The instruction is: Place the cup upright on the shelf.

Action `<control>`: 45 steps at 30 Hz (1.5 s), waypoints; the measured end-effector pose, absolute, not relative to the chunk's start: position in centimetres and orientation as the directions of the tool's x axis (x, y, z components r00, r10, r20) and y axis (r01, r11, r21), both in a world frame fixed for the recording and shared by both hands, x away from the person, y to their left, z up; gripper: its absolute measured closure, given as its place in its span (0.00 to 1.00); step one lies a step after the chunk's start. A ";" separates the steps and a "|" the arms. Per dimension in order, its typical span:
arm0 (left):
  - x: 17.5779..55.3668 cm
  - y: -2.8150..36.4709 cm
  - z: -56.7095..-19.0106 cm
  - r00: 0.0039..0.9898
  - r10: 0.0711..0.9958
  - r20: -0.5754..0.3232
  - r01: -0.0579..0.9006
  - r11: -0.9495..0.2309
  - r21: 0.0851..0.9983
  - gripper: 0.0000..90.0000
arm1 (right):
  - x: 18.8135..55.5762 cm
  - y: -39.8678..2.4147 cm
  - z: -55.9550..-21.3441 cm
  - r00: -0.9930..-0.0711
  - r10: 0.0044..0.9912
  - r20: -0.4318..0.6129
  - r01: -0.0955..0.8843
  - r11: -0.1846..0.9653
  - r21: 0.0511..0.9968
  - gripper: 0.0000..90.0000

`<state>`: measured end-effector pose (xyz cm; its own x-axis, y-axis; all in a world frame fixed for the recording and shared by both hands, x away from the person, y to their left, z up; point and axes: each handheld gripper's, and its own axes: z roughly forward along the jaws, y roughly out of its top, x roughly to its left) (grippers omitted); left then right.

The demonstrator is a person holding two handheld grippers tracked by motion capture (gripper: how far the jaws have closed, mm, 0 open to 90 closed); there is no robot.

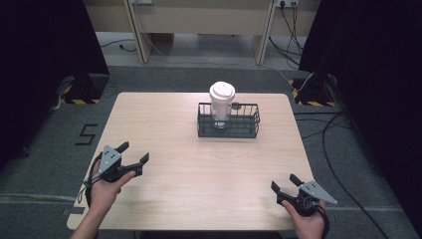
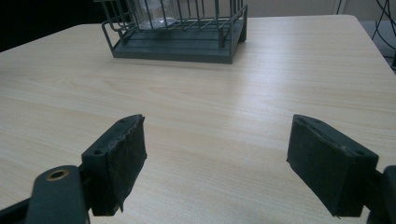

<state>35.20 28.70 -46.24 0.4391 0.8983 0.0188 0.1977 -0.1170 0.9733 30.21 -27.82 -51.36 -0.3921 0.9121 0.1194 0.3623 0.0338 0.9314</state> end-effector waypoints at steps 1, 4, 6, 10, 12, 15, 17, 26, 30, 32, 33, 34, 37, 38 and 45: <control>35.1 28.9 -46.3 0.436 0.900 0.019 0.198 -0.116 0.973 0.16 | 30.2 -27.8 -51.4 -0.392 0.912 0.119 0.362 0.034 0.931 0.22; 34.6 29.4 -46.5 0.423 0.906 0.015 0.202 -0.110 0.973 0.16 | 30.2 -27.8 -51.4 -0.392 0.912 0.118 0.362 0.035 0.932 0.22; 34.5 29.7 -46.6 0.416 0.909 0.011 0.205 -0.106 0.973 0.16 | 30.2 -27.8 -51.4 -0.391 0.913 0.118 0.362 0.035 0.931 0.22; 34.1 30.1 -46.8 0.407 0.914 0.010 0.208 -0.103 0.973 0.16 | 30.2 -27.8 -51.4 -0.392 0.913 0.117 0.361 0.036 0.932 0.22; 33.9 30.6 -47.0 0.395 0.919 0.007 0.209 -0.098 0.973 0.16 | 30.2 -27.8 -51.4 -0.391 0.913 0.117 0.361 0.035 0.932 0.22; 33.6 31.1 -47.3 0.383 0.924 0.002 0.215 -0.091 0.972 0.16 | 30.2 -27.8 -51.4 -0.393 0.913 0.113 0.358 0.039 0.933 0.22; 33.4 31.4 -47.4 0.373 0.928 -0.001 0.217 -0.086 0.972 0.16 | 30.2 -27.8 -51.4 -0.393 0.913 0.112 0.358 0.039 0.933 0.22; 32.7 32.9 -48.2 0.333 0.943 -0.010 0.231 -0.071 0.970 0.16 | 30.2 -27.9 -51.4 -0.392 0.914 0.105 0.355 0.045 0.934 0.22; 32.4 33.4 -48.5 0.317 0.948 -0.016 0.235 -0.062 0.970 0.16 | 30.2 -27.8 -51.4 -0.393 0.914 0.104 0.355 0.046 0.934 0.22; 32.3 33.7 -48.8 0.307 0.952 -0.020 0.241 -0.057 0.969 0.16 | 30.2 -27.8 -51.4 -0.393 0.914 0.104 0.354 0.047 0.934 0.22; 32.2 33.9 -49.0 0.301 0.954 -0.020 0.244 -0.057 0.968 0.16 | 30.2 -27.8 -51.4 -0.393 0.913 0.104 0.354 0.047 0.934 0.22; 32.1 34.1 -49.1 0.296 0.955 -0.021 0.247 -0.055 0.967 0.16 | 30.2 -27.8 -51.4 -0.393 0.913 0.104 0.354 0.047 0.934 0.22; 31.9 34.6 -49.4 0.281 0.959 -0.024 0.253 -0.050 0.966 0.16 | 30.2 -27.8 -51.4 -0.393 0.914 0.104 0.355 0.047 0.934 0.22; 31.8 34.7 -49.5 0.277 0.961 -0.025 0.254 -0.048 0.966 0.16 | 30.2 -27.8 -51.4 -0.393 0.914 0.103 0.355 0.047 0.934 0.22; 31.6 35.3 -50.1 0.255 0.966 -0.034 0.265 -0.035 0.964 0.16 | 30.2 -27.8 -51.4 -0.393 0.914 0.103 0.354 0.047 0.934 0.22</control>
